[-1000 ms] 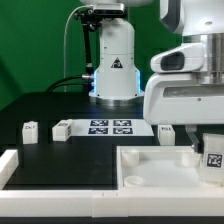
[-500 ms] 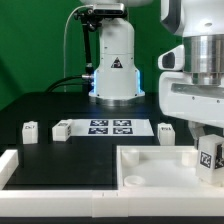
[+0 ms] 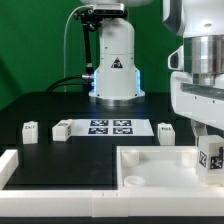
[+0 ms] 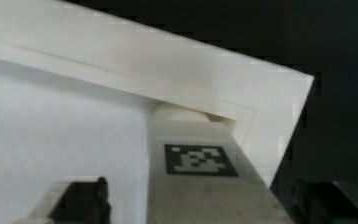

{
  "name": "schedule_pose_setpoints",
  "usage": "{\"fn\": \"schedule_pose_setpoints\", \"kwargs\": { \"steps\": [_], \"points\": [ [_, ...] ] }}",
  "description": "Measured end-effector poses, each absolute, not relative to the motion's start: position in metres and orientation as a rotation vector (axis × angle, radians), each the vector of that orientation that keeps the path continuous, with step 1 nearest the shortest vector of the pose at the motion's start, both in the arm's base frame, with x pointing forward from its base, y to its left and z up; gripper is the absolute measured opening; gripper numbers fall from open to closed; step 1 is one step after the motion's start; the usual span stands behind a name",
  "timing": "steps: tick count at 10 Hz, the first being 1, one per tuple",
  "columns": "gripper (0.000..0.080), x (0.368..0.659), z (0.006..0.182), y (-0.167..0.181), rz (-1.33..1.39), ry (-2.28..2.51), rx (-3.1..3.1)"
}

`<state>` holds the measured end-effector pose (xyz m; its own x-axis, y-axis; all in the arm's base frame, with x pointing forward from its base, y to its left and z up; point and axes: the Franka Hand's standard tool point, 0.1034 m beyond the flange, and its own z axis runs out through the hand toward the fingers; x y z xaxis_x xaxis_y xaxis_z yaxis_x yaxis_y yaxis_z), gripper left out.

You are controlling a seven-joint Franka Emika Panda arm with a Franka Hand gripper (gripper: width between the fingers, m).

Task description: Assemble one leg

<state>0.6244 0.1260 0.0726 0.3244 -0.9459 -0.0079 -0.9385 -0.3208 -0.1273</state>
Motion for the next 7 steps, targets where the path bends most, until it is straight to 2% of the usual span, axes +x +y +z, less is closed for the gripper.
{"fn": "schedule_pose_setpoints", "kwargs": {
  "steps": [1, 3, 7],
  "points": [
    [0.062, 0.6245, 0.0727, 0.1259, -0.112, 1.664, -2.539],
    [0.0647, 0.6254, 0.0735, 0.1268, -0.14, 1.215, -2.796],
    [0.0649, 0.6249, 0.0729, 0.1298, -0.177, 0.385, -3.068]
  ]
}}
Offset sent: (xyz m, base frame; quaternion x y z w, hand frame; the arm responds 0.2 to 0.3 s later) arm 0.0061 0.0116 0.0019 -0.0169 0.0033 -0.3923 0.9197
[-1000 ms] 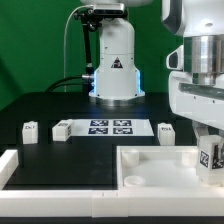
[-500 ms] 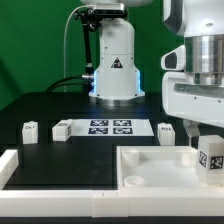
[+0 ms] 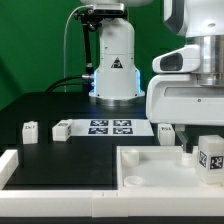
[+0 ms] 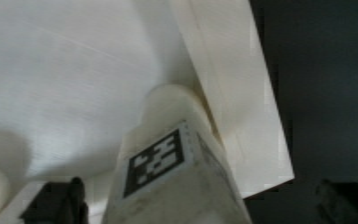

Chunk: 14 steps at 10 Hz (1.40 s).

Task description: Assemble one leg

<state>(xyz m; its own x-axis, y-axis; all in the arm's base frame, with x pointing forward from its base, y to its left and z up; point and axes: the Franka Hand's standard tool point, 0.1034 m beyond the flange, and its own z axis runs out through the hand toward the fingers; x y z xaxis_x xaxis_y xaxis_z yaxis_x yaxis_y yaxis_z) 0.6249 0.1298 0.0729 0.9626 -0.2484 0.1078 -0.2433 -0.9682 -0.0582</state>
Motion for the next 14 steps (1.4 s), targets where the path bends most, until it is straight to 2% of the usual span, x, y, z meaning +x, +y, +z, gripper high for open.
{"fn": "schedule_pose_setpoints", "kwargs": {
  "steps": [5, 7, 8, 9, 10, 11, 13, 14],
  "points": [
    [0.0649, 0.627, 0.0739, 0.1238, -0.197, -0.307, -3.135],
    [0.0649, 0.627, 0.0738, 0.1235, -0.197, -0.363, -3.134],
    [0.0552, 0.627, 0.0738, 0.1234, -0.197, -0.363, -3.134],
    [0.0417, 0.627, 0.0738, 0.1234, -0.197, -0.363, -3.134],
    [0.0417, 0.627, 0.0737, 0.1235, -0.197, -0.355, -3.134],
    [0.0288, 0.627, 0.0738, 0.1234, -0.197, -0.312, -3.136],
    [0.0289, 0.627, 0.0738, 0.1236, -0.197, -0.236, -3.139],
    [0.0289, 0.6266, 0.0739, 0.1228, -0.198, 0.103, -3.132]
  ]
}}
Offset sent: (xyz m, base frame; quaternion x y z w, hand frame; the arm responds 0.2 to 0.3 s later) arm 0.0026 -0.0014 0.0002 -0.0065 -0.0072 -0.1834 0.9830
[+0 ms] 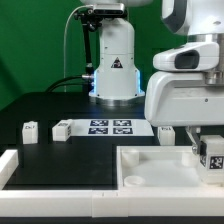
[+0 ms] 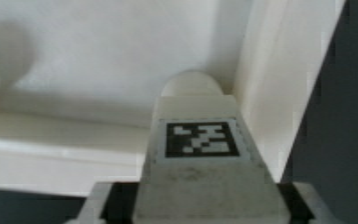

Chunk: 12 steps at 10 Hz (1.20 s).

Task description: Assemble one leg

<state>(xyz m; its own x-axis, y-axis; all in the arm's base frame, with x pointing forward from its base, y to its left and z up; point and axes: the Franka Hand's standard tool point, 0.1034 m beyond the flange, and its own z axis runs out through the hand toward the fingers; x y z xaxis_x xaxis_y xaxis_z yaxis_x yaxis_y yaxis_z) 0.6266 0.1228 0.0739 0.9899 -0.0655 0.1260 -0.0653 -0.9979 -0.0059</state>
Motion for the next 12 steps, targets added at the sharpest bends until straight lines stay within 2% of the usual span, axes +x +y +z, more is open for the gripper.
{"fn": "schedule_pose_setpoints", "kwargs": {
  "steps": [6, 9, 10, 11, 12],
  "points": [
    [0.029, 0.6215, 0.0717, 0.1236, -0.203, 1.468, -2.745],
    [0.029, 0.6215, 0.0716, 0.1224, -0.185, 1.741, -2.559],
    [0.029, 0.6214, 0.0716, 0.1231, -0.186, 1.695, -2.591],
    [0.0551, 0.6216, 0.0717, 0.1228, -0.189, 1.636, -2.632],
    [0.0551, 0.6231, 0.0721, 0.1198, -0.202, 1.481, -2.727]
  ]
}}
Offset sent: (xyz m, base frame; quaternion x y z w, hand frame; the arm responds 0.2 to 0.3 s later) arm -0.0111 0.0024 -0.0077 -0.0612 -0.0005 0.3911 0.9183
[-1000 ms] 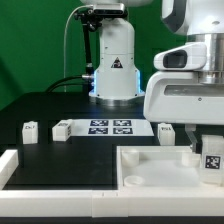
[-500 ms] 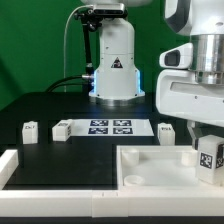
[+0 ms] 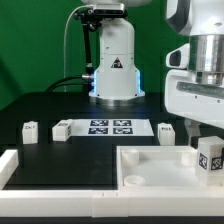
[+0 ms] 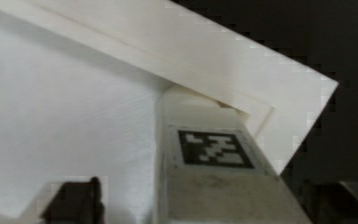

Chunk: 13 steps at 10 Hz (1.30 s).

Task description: Assemble one leg

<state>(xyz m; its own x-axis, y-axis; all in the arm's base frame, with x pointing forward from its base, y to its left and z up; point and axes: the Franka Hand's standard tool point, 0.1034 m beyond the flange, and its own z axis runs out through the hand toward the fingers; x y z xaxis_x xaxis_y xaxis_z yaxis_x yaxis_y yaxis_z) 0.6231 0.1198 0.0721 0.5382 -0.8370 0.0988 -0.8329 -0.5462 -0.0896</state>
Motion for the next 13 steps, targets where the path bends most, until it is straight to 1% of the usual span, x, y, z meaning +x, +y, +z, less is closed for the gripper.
{"fn": "schedule_pose_setpoints", "kwargs": {
  "steps": [1, 2, 5, 7, 8, 9, 10, 11, 12, 13],
  "points": [
    [0.0619, 0.6235, 0.0723, 0.1186, -0.208, 1.243, -2.856],
    [0.0641, 0.6233, 0.0723, 0.1203, -0.209, 1.01, -2.957],
    [0.0649, 0.6253, 0.0749, 0.1206, -0.192, 0.376, -3.13],
    [0.0649, 0.6265, 0.0762, 0.1212, -0.195, 0.088, -3.17],
    [0.0649, 0.6274, 0.0768, 0.1198, -0.193, -0.193, -3.188],
    [0.0649, 0.6272, 0.0766, 0.1191, -0.186, -0.331, -3.189],
    [0.0649, 0.6281, 0.0769, 0.1181, -0.189, -0.592, -3.18],
    [0.0649, 0.6284, 0.0766, 0.1176, -0.197, -0.662, -3.175],
    [0.0622, 0.6284, 0.0766, 0.117, -0.197, -0.658, -3.176],
    [0.0488, 0.6284, 0.0765, 0.117, -0.199, -0.613, -3.182]
  ]
}}
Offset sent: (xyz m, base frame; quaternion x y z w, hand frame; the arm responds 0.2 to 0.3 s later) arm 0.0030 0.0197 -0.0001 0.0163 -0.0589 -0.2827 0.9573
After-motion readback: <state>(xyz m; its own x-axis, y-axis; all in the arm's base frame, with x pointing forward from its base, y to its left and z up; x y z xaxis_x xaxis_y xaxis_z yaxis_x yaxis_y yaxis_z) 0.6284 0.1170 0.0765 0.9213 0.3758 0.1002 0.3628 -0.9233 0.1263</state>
